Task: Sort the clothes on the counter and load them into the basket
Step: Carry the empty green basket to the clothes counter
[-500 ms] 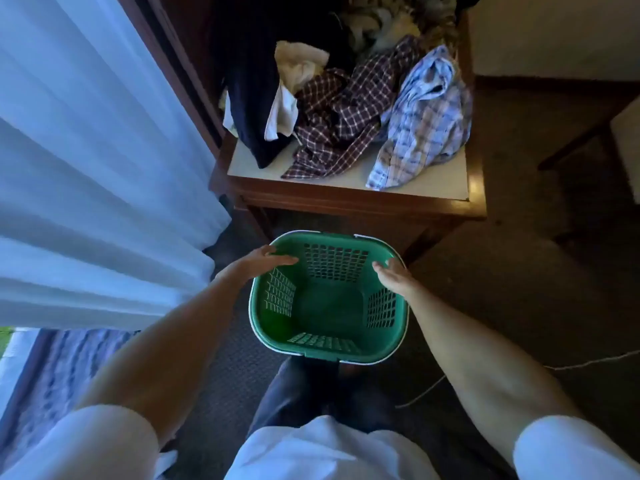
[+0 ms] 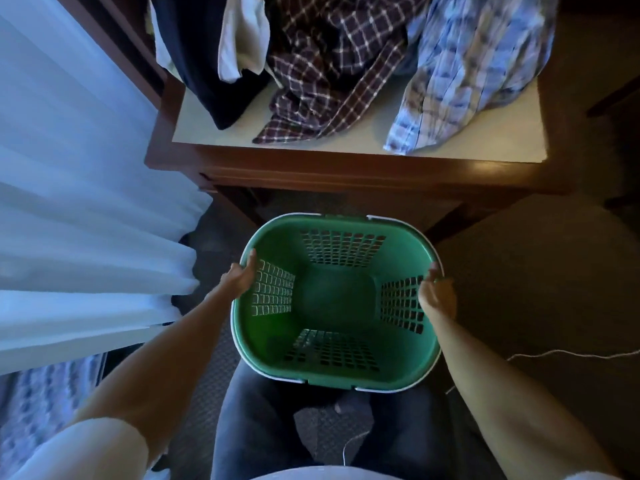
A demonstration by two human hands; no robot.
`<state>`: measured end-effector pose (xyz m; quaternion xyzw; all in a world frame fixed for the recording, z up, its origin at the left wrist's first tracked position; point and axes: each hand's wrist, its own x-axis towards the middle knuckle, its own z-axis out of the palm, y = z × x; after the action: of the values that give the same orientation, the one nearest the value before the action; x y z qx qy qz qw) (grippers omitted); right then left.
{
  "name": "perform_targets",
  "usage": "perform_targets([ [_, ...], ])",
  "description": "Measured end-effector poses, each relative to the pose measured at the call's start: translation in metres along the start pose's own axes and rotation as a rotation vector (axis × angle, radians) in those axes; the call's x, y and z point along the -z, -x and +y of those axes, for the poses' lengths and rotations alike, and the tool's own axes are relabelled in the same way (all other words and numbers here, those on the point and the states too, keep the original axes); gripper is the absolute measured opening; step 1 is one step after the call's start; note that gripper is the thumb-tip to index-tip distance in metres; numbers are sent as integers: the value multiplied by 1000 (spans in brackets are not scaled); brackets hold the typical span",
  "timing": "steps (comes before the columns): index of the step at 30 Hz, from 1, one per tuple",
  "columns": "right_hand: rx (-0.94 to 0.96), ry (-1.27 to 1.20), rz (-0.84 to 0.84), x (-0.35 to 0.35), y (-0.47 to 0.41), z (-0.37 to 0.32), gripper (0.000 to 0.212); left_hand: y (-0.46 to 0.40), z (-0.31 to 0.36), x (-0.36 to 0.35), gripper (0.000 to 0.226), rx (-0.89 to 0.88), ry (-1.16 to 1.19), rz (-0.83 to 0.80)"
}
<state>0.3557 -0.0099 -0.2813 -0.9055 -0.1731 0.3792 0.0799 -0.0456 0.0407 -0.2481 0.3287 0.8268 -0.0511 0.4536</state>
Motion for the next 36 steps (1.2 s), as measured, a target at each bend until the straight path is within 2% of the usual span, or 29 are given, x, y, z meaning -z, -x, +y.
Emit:
perform_targets([
  [4, -15, -27, -42, 8, -2, 1, 75, -15, -6, -13, 131, -25, 195, 116],
  [5, -3, -49, -57, 10, -7, 3, 75, -14, -7, -12, 130, -13, 235, 112],
  [8, -60, -160, -121, 22, -6, 8, 96, -1, -7, -3, 125, -1, 290, 34],
  [10, -46, -187, -164, 35, 7, 10, 91, 4, -12, 6, 127, -20, 296, 45],
  [16, 40, -258, -196, 99, 99, 5, 78, -37, -80, 38, 110, -20, 398, 0],
  [18, 11, -210, -189, 123, 134, 11, 71, 8, -89, 52, 108, 15, 372, 18],
  [19, -10, -198, -182, 135, 151, 15, 67, 62, -77, 63, 110, 29, 372, 26],
  [21, 11, -169, -174, 150, 172, 22, 65, 88, -89, 66, 112, 53, 336, 49],
  [22, 34, -164, -175, 159, 177, 22, 69, 113, -86, 70, 110, 44, 333, 21],
  [25, 20, -175, -188, 183, 187, 15, 80, 111, -87, 62, 114, 17, 410, -8],
  [26, 1, -192, -204, 189, 188, 19, 79, 101, -86, 56, 114, 11, 401, -17],
  [29, -2, -278, -207, 206, 190, 38, 71, 184, -39, 61, 106, -51, 405, -28],
  [31, 17, -345, -183, 219, 186, 54, 69, 166, -37, 45, 98, -82, 409, -94],
  [32, 24, -367, -174, 228, 182, 61, 68, 169, -29, 40, 103, -76, 398, -94],
  [34, 13, -387, -159, 243, 171, 76, 71, 119, -23, 12, 112, -107, 442, -56],
  [36, -24, -397, -146, 263, 160, 94, 78, 158, 12, -6, 111, -120, 366, -18],
])
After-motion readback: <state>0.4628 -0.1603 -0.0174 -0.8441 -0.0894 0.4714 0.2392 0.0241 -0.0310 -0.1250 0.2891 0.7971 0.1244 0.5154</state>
